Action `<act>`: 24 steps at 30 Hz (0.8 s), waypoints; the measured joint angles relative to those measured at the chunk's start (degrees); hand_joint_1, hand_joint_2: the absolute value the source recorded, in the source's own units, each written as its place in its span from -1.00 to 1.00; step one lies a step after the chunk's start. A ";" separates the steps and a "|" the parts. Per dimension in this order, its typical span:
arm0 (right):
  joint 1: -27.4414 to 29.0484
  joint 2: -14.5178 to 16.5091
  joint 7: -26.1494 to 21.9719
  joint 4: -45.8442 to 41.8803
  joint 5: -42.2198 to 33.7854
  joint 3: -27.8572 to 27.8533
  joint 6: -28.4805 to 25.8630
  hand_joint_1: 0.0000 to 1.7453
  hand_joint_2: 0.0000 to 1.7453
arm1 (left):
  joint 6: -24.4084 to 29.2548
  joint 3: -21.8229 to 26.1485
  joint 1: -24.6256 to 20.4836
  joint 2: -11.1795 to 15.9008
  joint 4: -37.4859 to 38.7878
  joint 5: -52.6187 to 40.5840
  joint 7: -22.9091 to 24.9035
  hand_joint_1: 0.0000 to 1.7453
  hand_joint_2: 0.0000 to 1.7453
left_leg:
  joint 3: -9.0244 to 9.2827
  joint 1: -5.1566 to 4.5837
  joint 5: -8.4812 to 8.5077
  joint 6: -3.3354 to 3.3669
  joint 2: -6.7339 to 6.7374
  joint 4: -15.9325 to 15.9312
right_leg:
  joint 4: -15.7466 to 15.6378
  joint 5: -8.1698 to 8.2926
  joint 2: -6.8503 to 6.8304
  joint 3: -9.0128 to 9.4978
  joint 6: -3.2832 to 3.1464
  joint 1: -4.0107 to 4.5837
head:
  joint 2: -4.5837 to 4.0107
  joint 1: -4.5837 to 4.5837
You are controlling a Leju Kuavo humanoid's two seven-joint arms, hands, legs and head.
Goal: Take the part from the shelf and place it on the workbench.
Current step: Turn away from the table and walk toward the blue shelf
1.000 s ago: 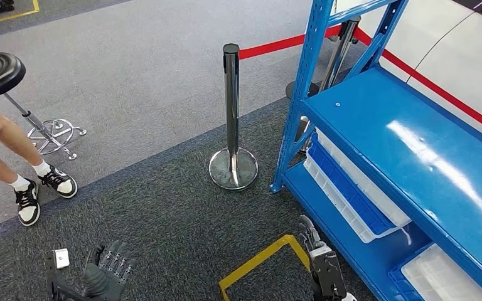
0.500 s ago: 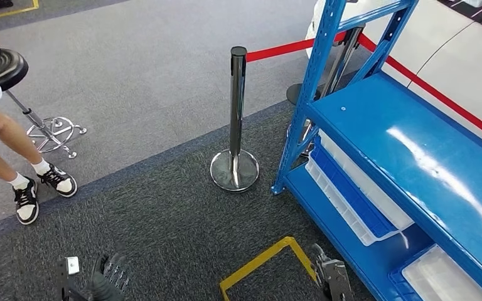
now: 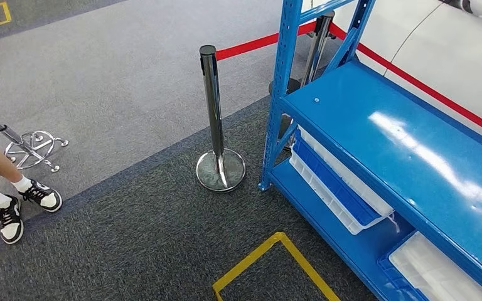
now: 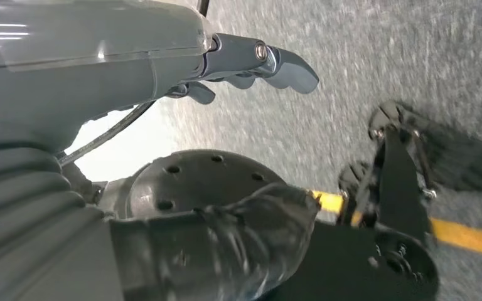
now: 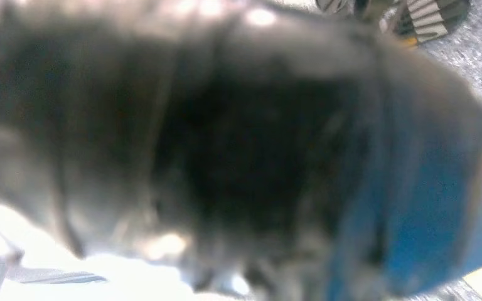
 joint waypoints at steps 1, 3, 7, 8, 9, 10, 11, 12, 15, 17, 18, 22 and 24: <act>-0.29 0.48 -0.13 0.41 0.41 -0.13 -0.17 -1.00 -1.00 | 0.65 -0.39 -0.22 -0.03 0.61 -0.53 0.44 -1.00 1.00 | -0.61 0.12 -1.09 -0.20 -1.20 1.49 | -0.05 0.08 0.28 0.00 -0.28 -0.06 | 0.00 -0.03; -0.58 0.91 -0.19 0.73 1.06 -0.15 -0.15 -1.00 -1.00 | 1.18 -0.81 -0.40 -0.07 1.16 -1.04 0.86 -1.00 1.00 | -1.48 0.14 -2.40 -0.27 -2.16 3.45 | -0.05 0.13 0.54 -0.05 -0.49 -0.06 | 0.00 -0.04; -1.63 2.15 -4.15 0.81 7.81 2.75 3.13 -1.00 -1.00 | 0.47 -3.97 -0.86 0.25 1.66 -5.08 -4.26 -1.00 1.00 | -2.80 0.02 -1.44 0.51 -3.56 6.16 | 0.05 0.32 3.52 -0.08 -0.81 0.44 | 0.00 -0.02; -2.09 2.57 -6.38 0.75 10.48 4.20 4.30 -1.00 -1.00 | 0.06 -5.29 -1.17 0.56 1.74 -6.64 -7.26 -1.00 1.00 | -1.93 -0.05 -0.15 1.03 -4.69 4.29 | 0.09 0.39 4.67 -0.05 -0.82 0.61 | 0.00 -0.01; -2.45 2.74 -8.15 0.67 11.68 5.17 4.74 -1.00 -1.00 | -0.22 -5.99 -1.53 0.89 1.72 -7.38 -9.67 -1.00 1.00 | -0.09 -0.17 1.50 1.39 -5.46 0.33 | 0.13 0.43 5.27 -0.04 -0.70 0.65 | 0.00 -0.01; -2.74 2.90 -9.49 0.58 12.32 5.99 5.12 -1.00 -1.00 | -0.43 -6.56 -1.94 1.20 1.71 -7.92 -11.42 -1.00 1.00 | 0.82 -0.30 2.07 1.58 -6.03 -1.70 | 0.14 0.51 5.63 -0.13 -0.49 0.58 | 0.00 0.00; -2.99 3.05 -10.61 0.50 12.44 6.66 5.85 -1.00 -1.00 | -0.61 -7.14 -2.45 1.51 1.67 -8.41 -12.95 -1.00 1.00 | 1.09 -0.43 2.06 1.65 -6.17 -2.39 | 0.11 0.64 5.96 -0.27 -0.19 0.46 | 0.00 0.00; -3.15 3.10 -11.34 0.46 12.12 7.09 6.87 -1.00 -1.00 | -0.76 -7.69 -2.99 1.75 1.62 -8.80 -14.09 -1.00 1.00 | 1.12 -0.56 2.28 1.69 -5.76 -2.61 | 0.01 0.79 6.30 -0.41 0.15 0.35 | 0.00 -0.01; -3.56 3.11 -11.87 0.42 10.37 7.39 10.27 -1.00 -1.00 | -1.15 -8.85 -4.46 2.29 1.41 -9.49 -16.02 -1.00 1.00 | 1.53 -0.08 3.33 2.28 -4.31 -4.18 | 1.60 -0.40 4.67 -1.24 1.07 0.46 | 0.00 0.09; -3.88 3.10 -11.52 0.42 9.64 7.39 11.39 -1.00 -1.00 | -1.27 -9.14 -5.04 2.45 1.24 -9.66 -16.31 -1.00 1.00 | 1.56 -0.06 3.70 2.59 -3.25 -4.74 | 7.37 -3.94 2.13 -3.90 1.51 0.49 | 0.00 0.24; -3.99 3.11 -11.39 0.42 9.46 7.40 11.67 -1.00 -1.00 | -1.29 -9.27 -5.17 2.49 1.19 -9.70 -16.36 -1.00 1.00 | 1.46 -0.13 3.70 2.62 -2.72 -4.66 | 11.12 -5.73 1.56 -5.67 1.72 0.36 | 0.00 0.29; -4.02 3.10 -11.35 0.42 9.30 7.47 11.88 -1.00 -1.00 | -1.33 -9.96 -5.42 2.53 1.15 -9.75 -16.49 -1.00 1.00 | 1.42 -0.16 3.24 2.34 -0.65 -4.12 | 10.52 -3.37 0.48 -4.93 2.40 -0.23 | 0.00 0.30; -4.01 2.99 -11.36 0.43 9.30 7.47 11.84 -1.00 -1.00 | -1.33 -10.15 -5.56 2.55 1.11 -9.75 -16.57 -1.00 1.00 | 1.54 -0.25 2.80 1.87 0.06 -3.69 | 2.83 -0.41 -0.87 -1.04 2.08 -0.16 | 0.00 0.28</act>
